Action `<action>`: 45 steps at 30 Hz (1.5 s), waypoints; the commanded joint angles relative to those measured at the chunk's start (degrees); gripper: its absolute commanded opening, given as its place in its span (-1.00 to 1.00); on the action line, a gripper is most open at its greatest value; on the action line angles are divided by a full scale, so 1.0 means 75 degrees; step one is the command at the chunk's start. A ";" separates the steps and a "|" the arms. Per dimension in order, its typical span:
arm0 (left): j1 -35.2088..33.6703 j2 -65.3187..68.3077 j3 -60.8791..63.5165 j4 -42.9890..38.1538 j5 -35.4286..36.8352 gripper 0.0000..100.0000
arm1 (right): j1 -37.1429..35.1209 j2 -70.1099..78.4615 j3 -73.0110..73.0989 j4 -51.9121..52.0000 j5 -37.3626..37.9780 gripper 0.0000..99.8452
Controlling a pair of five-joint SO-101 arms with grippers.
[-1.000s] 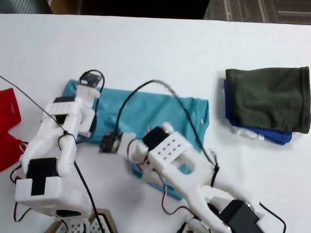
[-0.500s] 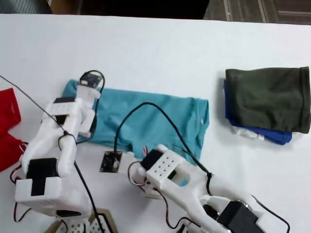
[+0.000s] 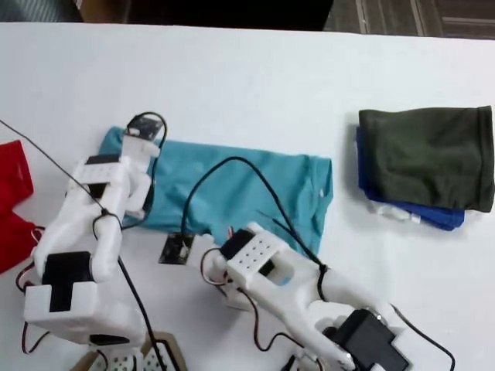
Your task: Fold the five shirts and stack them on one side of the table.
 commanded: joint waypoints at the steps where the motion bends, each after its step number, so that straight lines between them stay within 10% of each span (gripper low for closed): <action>1: 0.0047 -0.0094 0.0006 -0.0094 0.0023 -0.95 | 0.0287 0.0311 -0.0023 -0.0041 0.0012 -0.79; 17: 0.0047 -0.0094 -0.0006 -0.0094 0.0023 -0.95 | 0.0463 0.0252 -0.1489 0.1565 0.0340 -0.96; 29: 0.0047 -0.0094 -0.0006 -0.0094 0.0023 -0.95 | 0.3276 0.0322 -0.4431 0.2749 0.2649 -0.96; 45: 0.0047 -0.0094 0.0018 -0.0188 0.0023 -0.95 | 0.0990 0.0252 -0.2825 0.2432 0.1266 -0.95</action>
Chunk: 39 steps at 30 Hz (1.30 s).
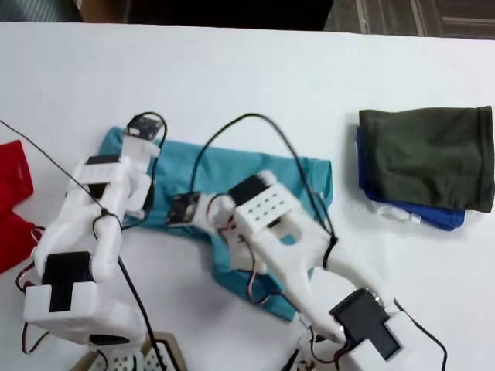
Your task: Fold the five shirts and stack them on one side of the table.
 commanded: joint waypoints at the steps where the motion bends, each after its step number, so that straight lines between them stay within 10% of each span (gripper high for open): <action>1: 0.0047 -0.0094 0.0018 -0.0129 0.0023 -0.95 | -0.0170 -0.0053 0.0012 -0.0006 -0.0457 -0.93; 6: 0.0047 -0.0094 0.0018 -0.0129 0.0023 -0.95 | -0.0346 -0.0053 0.0023 0.0041 -0.0504 -0.64; 39: 0.0047 -0.0094 0.0018 -0.0129 0.0012 -0.95 | -0.1530 -0.0018 0.1817 -0.1026 -0.1383 -0.67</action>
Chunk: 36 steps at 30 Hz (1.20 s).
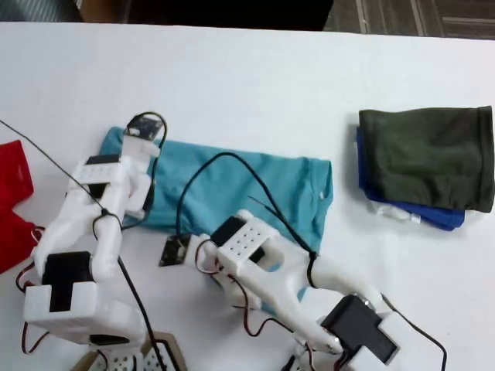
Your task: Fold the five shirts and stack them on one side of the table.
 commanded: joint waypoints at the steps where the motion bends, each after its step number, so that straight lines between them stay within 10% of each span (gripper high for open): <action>1: 0.0047 -0.0094 0.0018 -0.0129 0.0012 -0.95 | -0.0416 -0.0018 0.0000 -0.0029 -0.0340 -0.67; 23: 0.0035 -0.0094 0.0018 -0.0129 0.0012 -0.95 | 0.0170 0.1412 0.0410 -0.0979 -0.0668 -0.50; 36: 0.0035 -0.0094 0.0029 -0.0129 0.0012 -0.95 | 0.0205 0.1448 0.0340 -0.0955 -0.0188 -0.94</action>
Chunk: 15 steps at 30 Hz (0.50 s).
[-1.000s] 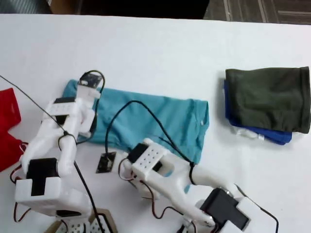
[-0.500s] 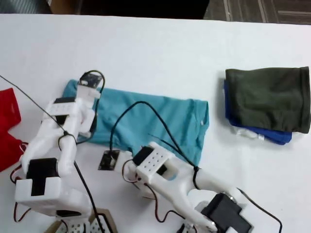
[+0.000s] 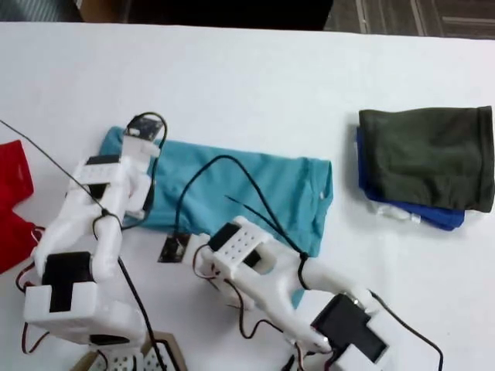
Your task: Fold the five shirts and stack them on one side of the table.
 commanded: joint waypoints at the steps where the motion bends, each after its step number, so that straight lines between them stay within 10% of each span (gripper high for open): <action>1: 0.0035 -0.0094 -0.0006 -0.0129 0.0012 -0.95 | 0.0053 0.0393 0.0023 0.0006 0.0293 -0.98; 15: 0.0035 -0.0094 -0.0006 -0.0129 0.0012 -0.95 | 0.0393 0.0334 -0.0645 0.1026 0.0867 -0.96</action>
